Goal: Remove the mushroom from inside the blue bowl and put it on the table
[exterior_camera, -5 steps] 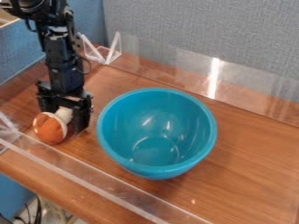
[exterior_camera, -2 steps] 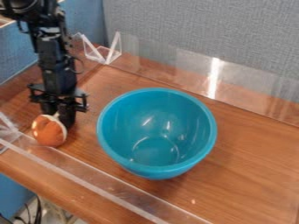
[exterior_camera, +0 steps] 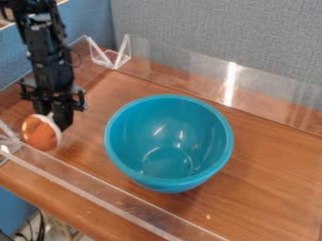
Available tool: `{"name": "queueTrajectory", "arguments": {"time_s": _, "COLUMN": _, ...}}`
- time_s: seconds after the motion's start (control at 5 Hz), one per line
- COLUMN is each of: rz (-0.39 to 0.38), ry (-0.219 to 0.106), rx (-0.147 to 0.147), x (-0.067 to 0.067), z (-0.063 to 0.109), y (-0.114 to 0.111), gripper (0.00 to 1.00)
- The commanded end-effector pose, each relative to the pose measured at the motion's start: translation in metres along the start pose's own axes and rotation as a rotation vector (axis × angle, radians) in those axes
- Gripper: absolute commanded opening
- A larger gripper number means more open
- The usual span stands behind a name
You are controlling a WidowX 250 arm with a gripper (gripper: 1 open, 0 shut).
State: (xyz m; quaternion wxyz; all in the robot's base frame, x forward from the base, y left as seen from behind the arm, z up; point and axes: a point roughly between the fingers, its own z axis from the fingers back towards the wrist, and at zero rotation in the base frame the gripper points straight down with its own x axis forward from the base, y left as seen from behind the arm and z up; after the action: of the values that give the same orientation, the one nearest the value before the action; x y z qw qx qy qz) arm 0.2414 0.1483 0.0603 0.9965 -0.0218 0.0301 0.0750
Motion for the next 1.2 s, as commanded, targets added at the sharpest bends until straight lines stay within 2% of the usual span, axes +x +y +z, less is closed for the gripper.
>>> {"name": "queueTrajectory", "arguments": {"time_s": 0.0, "rz": 0.047, "ry": -0.046, "rx": 0.025, "x": 0.007, "z": 0.013, "y": 0.007, "gripper": 0.0}}
{"name": "queueTrajectory", "arguments": {"time_s": 0.2, "rz": 0.083, "ry": -0.034, "rx": 0.028, "x": 0.014, "z": 0.006, "y": 0.012, "gripper": 0.0}}
{"name": "queueTrajectory", "arguments": {"time_s": 0.4, "rz": 0.068, "ry": -0.034, "rx": 0.033, "x": 0.021, "z": 0.001, "y": 0.011, "gripper": 0.0}}
{"name": "queueTrajectory", "arguments": {"time_s": 0.6, "rz": 0.052, "ry": -0.051, "rx": 0.034, "x": 0.025, "z": 0.006, "y": 0.009, "gripper": 0.0}}
{"name": "queueTrajectory", "arguments": {"time_s": 1.0, "rz": 0.074, "ry": -0.086, "rx": 0.037, "x": 0.017, "z": 0.025, "y": 0.009, "gripper": 0.0}}
